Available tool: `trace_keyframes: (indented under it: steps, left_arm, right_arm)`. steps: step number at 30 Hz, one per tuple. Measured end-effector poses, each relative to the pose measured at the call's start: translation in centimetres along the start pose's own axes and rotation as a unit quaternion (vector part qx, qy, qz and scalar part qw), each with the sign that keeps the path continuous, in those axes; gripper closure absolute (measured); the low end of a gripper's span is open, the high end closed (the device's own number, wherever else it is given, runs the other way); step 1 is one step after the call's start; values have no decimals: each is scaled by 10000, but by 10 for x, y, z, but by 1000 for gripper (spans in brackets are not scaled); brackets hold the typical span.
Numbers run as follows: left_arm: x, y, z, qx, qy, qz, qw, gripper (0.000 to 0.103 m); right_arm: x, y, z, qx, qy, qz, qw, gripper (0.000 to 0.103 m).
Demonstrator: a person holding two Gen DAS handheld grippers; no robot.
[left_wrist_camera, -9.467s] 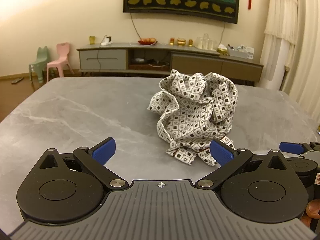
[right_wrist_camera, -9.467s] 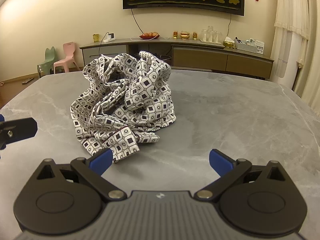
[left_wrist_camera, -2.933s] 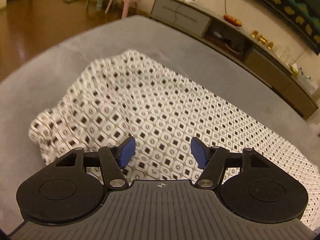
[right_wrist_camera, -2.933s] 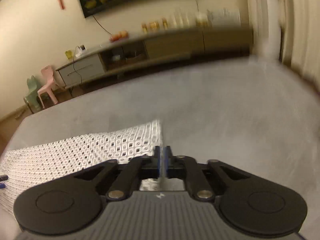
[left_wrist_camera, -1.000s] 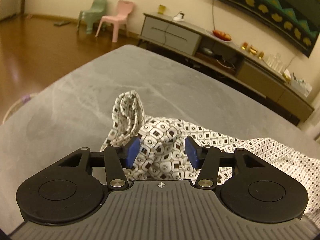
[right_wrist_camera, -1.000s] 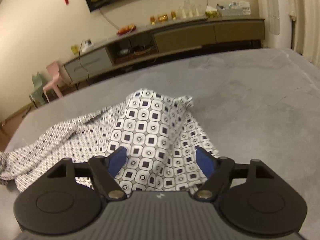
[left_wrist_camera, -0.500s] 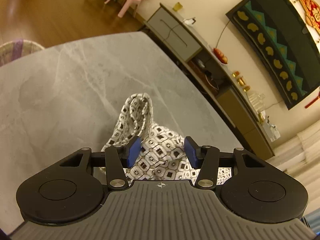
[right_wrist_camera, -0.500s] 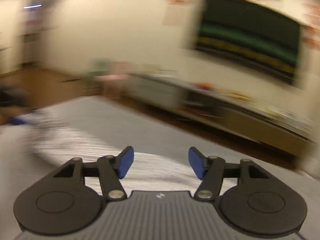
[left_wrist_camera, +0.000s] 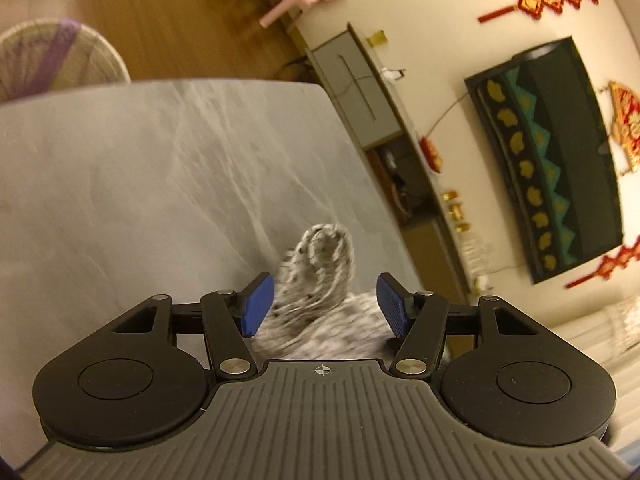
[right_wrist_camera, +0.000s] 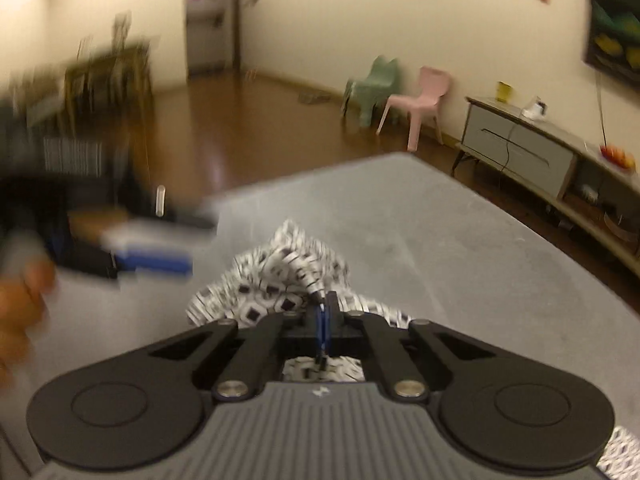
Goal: Fold clothes
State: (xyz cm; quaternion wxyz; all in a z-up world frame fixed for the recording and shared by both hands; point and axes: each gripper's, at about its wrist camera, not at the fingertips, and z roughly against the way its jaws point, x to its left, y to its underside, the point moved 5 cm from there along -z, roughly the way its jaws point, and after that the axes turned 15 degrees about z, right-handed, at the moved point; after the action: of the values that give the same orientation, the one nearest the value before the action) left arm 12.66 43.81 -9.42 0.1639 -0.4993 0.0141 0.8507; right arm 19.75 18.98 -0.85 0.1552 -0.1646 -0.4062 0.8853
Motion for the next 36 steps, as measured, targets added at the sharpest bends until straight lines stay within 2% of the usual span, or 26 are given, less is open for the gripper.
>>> trace_keyframes:
  steps: [3,6,10,14,17,18,21,23,27,29,30,31,32,36]
  left_arm:
    - [-4,12,-16,252,-191,-380,9988,54]
    - [-5,21,-24,355,-185,-359,9986,54]
    - [-9,27,-24,341,1,-254,9991,54]
    - [-17,33,-17,395,507,-70,9979,51]
    - [-15,34,-11,540,1004,325,9930,44]
    - [-15,35,-10,629,1129,452,9906,41]
    - [-13,45,-12,959,1405,804,9821,40]
    - [-12,53,-12,1146,1461,850,9789,32]
    - [-7,56,-10,1218,1347,732,9806,30]
    - [-1,54,-11,1232,1252,722,9818,34]
    - [2,53,-10,1241,1195,690,9826,47]
    - [6,52,-9,1245,1128,640,9837,74]
    - [10,51,-8,1248,1059,588,9848,81]
    - [25,47,-6,1355,1012,633,9836,81]
  right_arm:
    - [-25,-6,19,-338,-11,-588,9977,102]
    - [-50,-8,36,-532,203,-978,9936,102]
    - [-82,-9,66,-961,300,-1586,9822,102]
    - [-86,-14,79,-1122,365,-1562,9807,102]
    - [-60,-10,86,-1210,439,-1035,9863,102]
    - [-42,-5,88,-1162,509,-710,9894,102]
    - [20,9,85,-918,830,423,9914,102]
    - [57,21,74,-734,913,1218,9856,102]
    - [109,43,53,-444,887,2294,9683,102]
    - [120,50,48,-393,798,2509,9639,102]
    - [122,52,46,-373,753,2578,9625,102]
    - [125,55,44,-353,709,2647,9611,102]
    - [127,57,42,-333,664,2715,9596,102]
    - [123,66,37,-249,633,2698,9605,102]
